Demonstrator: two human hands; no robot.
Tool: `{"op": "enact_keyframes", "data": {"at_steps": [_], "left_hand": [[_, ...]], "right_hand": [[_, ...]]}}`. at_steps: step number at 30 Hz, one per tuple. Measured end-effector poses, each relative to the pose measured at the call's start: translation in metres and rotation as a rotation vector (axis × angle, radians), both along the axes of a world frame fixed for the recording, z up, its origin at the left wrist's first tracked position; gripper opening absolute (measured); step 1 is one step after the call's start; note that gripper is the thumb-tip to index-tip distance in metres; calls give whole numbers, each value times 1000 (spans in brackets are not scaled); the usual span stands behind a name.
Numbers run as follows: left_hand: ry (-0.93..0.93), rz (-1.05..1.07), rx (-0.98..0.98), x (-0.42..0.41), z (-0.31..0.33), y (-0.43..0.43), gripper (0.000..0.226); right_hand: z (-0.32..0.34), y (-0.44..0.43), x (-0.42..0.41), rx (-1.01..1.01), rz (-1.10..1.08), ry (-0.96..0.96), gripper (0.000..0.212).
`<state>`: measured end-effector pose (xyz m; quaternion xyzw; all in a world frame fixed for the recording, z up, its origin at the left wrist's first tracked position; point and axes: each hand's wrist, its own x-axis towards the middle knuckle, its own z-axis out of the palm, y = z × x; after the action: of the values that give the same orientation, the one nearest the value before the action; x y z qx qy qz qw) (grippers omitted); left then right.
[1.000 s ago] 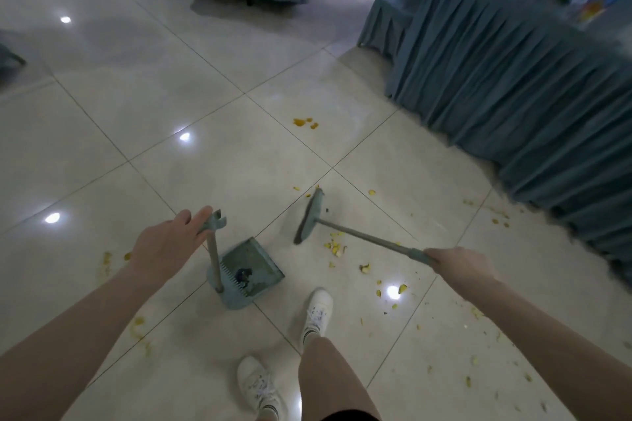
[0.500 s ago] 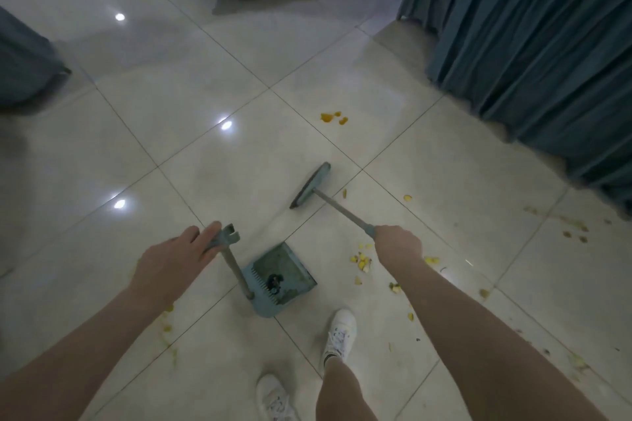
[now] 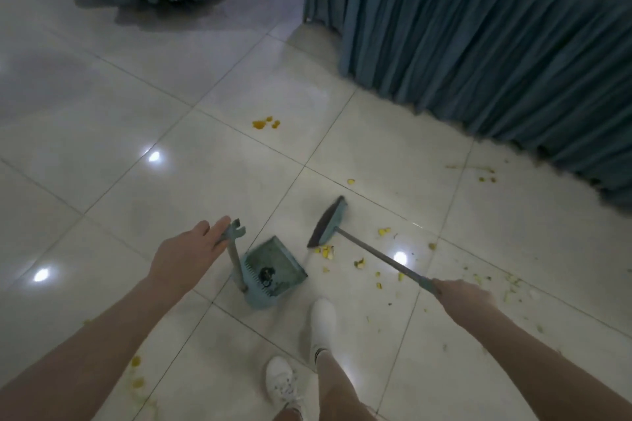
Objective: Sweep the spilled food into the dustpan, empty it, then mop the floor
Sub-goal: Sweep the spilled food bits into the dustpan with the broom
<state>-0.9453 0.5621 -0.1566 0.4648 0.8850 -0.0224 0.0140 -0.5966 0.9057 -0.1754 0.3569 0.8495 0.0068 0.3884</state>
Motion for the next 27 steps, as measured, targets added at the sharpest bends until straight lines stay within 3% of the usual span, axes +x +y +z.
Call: {"op": "enact_keyframes", "data": {"at_steps": [6,12,17,27], "left_hand": [[-21,-112,48,12,5,21,45],[-11,-152,106,14,18,44,44],[26,-177,96,2,20,72,32],[34,-211,32,-31,7,126,46]], "right_hand": [[11,-18,84,18,-151,25,23],[36,-5,76,27,-277,148,9],[40,29,26,12,-268,245,14],[-15,111,-126,-84,-366,402,24]]}}
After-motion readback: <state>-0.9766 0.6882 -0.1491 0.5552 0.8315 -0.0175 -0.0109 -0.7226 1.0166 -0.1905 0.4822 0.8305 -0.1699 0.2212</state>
